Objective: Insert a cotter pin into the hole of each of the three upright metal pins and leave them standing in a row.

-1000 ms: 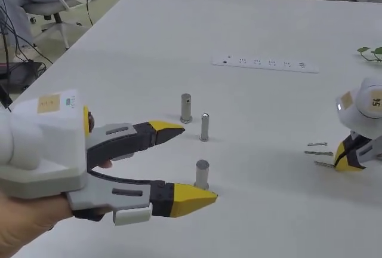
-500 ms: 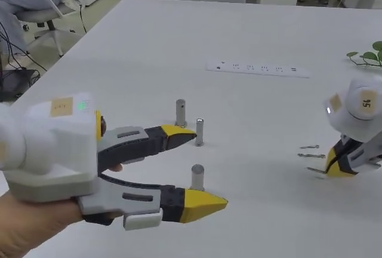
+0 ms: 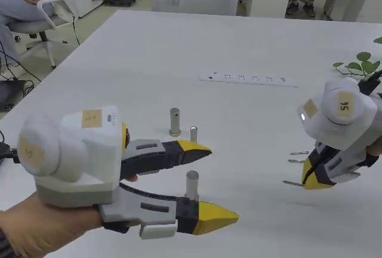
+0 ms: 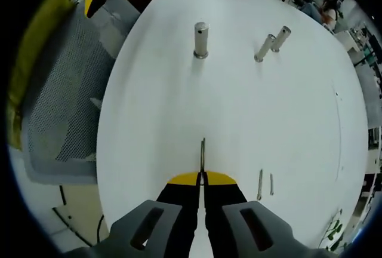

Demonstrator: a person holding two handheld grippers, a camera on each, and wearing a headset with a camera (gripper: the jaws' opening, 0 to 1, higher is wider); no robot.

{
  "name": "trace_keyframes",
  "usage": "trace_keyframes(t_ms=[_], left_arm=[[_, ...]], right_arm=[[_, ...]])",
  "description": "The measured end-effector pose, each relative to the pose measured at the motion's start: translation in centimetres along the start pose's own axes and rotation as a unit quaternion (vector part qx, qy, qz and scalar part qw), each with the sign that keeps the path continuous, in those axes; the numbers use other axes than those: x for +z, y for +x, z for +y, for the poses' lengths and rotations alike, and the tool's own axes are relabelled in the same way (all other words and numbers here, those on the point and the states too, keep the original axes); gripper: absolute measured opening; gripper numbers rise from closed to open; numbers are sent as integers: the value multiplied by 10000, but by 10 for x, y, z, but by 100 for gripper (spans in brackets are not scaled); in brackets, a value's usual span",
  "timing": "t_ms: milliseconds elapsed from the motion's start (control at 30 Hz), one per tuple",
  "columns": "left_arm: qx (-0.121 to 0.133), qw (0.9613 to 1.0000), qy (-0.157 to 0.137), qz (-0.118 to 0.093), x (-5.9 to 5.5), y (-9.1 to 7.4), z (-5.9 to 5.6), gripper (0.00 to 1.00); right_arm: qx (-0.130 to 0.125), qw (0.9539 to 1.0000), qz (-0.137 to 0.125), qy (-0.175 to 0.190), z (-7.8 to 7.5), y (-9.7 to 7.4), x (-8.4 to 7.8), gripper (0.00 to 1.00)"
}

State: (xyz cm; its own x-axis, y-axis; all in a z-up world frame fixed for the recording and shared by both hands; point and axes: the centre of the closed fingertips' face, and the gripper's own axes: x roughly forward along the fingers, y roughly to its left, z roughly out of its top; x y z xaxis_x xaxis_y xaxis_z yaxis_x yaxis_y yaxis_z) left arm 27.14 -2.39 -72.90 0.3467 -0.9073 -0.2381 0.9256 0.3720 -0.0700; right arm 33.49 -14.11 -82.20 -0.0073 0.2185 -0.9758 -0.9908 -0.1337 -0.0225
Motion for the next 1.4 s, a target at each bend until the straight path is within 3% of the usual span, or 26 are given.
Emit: trace_keyframes(t_ms=[433, 667, 1167, 1400], left_arm=[[-43, 9999, 39, 131, -7, 12, 0, 47], [-76, 9998, 63, 154, -8, 15, -1, 40], [-94, 9991, 292, 298, -9, 28, -3, 21], [-132, 9982, 426, 410, -8, 33, -6, 14]], right_arm=[[106, 9987, -340, -374, 25, -24, 55, 3], [125, 9973, -468, -557, 34, -32, 75, 3], [143, 9956, -532, -760, 44, -40, 94, 3], [189, 9954, -402, -851, 47, -39, 96, 3]])
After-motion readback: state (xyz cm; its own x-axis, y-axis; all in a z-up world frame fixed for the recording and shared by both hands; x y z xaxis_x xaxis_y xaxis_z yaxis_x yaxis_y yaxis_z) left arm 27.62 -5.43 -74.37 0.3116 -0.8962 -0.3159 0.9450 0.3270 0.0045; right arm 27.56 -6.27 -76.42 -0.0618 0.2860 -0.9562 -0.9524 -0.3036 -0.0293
